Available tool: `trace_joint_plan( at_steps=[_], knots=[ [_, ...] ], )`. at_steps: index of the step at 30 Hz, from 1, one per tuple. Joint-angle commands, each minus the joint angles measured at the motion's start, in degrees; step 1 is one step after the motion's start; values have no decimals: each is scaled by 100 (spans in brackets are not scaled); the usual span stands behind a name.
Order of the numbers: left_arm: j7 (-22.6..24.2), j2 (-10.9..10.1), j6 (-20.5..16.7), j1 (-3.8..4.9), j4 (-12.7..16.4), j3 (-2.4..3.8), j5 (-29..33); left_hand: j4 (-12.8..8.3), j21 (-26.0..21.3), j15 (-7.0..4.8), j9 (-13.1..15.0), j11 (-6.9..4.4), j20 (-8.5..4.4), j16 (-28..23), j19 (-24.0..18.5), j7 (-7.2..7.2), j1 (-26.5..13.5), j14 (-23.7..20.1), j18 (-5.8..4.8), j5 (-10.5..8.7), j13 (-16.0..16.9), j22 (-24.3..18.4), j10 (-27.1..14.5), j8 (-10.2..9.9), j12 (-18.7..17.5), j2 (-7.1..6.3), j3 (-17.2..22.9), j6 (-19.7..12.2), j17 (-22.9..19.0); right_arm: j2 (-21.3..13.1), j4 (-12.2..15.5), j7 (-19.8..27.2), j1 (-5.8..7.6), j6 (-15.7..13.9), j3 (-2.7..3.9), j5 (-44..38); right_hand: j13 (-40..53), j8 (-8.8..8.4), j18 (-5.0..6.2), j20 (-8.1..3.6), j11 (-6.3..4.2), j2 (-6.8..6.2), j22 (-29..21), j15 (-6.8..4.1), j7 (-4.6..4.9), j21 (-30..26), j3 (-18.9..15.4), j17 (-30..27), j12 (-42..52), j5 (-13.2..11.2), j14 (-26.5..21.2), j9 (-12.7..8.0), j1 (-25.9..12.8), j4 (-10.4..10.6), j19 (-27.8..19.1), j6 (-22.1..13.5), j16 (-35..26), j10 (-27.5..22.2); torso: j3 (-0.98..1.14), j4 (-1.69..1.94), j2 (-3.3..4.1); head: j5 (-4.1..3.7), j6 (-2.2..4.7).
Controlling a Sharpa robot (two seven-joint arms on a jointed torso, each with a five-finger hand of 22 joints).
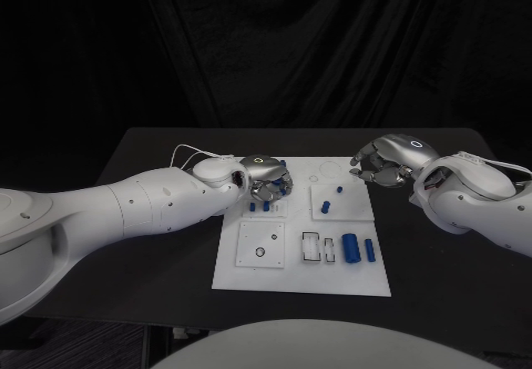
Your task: Assemble the parts on the task board
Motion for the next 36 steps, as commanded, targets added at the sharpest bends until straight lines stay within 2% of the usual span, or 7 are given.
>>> trace_joint_plan(
  at_steps=[1,6,14,19,27,31,36],
  knots=[
    [70,7,-10,-17,11,5,0,-62,56,-65,-4,-25,-50,12,15,11,-18,16,-119,-6,-26,1090,152,3,-31,71,-6,55,294,-2,8,-58,-12,-14,4,-14,1056,-22,110,37,20,-9,999,33,4,-18,26,775,-15,25,426,-9,-6,1,9,38,-36,176,0,-1,-2,-4,-1],
    [102,-50,-230,-20,44,5,0,-151,133,-150,-14,-109,-85,29,80,57,-15,58,-138,50,-90,1116,398,-20,-78,105,12,105,330,-3,10,-58,-12,-18,4,-14,1058,-23,109,37,19,-10,1000,32,4,-16,27,775,-14,25,426,-10,-5,0,10,36,-37,178,3,-4,-2,8,-1],
    [183,-258,-862,-17,293,7,0,-226,196,-190,-17,-135,-119,41,131,63,-48,94,-153,103,-245,1135,610,-23,-276,98,53,213,360,-16,10,-49,-13,-19,4,-14,1058,-23,109,37,19,-10,1000,32,4,-16,27,775,-14,25,426,-10,-5,0,10,36,-37,178,-4,2,-3,16,-1],
    [167,-481,-1103,78,603,25,0,-240,183,-189,-26,-131,-134,24,120,69,-100,77,-148,32,-355,1128,664,-40,-428,69,88,256,315,-12,-5,-55,-13,6,4,-14,1058,-23,109,37,19,-10,1000,32,4,-16,27,775,-14,25,426,-10,-5,0,10,36,-37,178,-2,0,-4,25,-1],
    [111,-922,-1013,294,1074,29,1,-262,107,-191,-49,-142,-140,-19,51,50,-158,16,-130,-8,-528,1101,708,-104,-672,40,152,230,218,-1,-26,-66,-13,41,4,-14,1046,-28,112,35,16,-12,997,29,3,-28,34,771,-27,24,425,-15,3,-5,7,30,-41,167,-1,17,-12,16,-1],
    [95,-1030,-859,317,1124,13,1,-261,115,-197,-51,-153,-140,-17,56,43,-171,19,-132,-13,-562,1104,717,-111,-719,44,166,232,225,-10,-36,-65,-13,62,4,-14,1042,-30,114,34,15,-12,994,29,3,-38,35,763,-31,24,423,-16,3,-5,4,28,-50,163,1,14,-16,67,-1],
    [79,-1101,-718,285,1125,5,1,-252,110,-202,-49,-154,-139,-22,50,47,-198,9,-132,-37,-599,1103,731,-109,-769,40,168,250,213,-16,-36,-60,-13,79,4,-14,1042,-30,114,34,15,-12,994,29,3,-38,35,763,-31,24,423,-16,3,-5,4,28,-50,163,4,13,-17,64,-1]
  ],
)
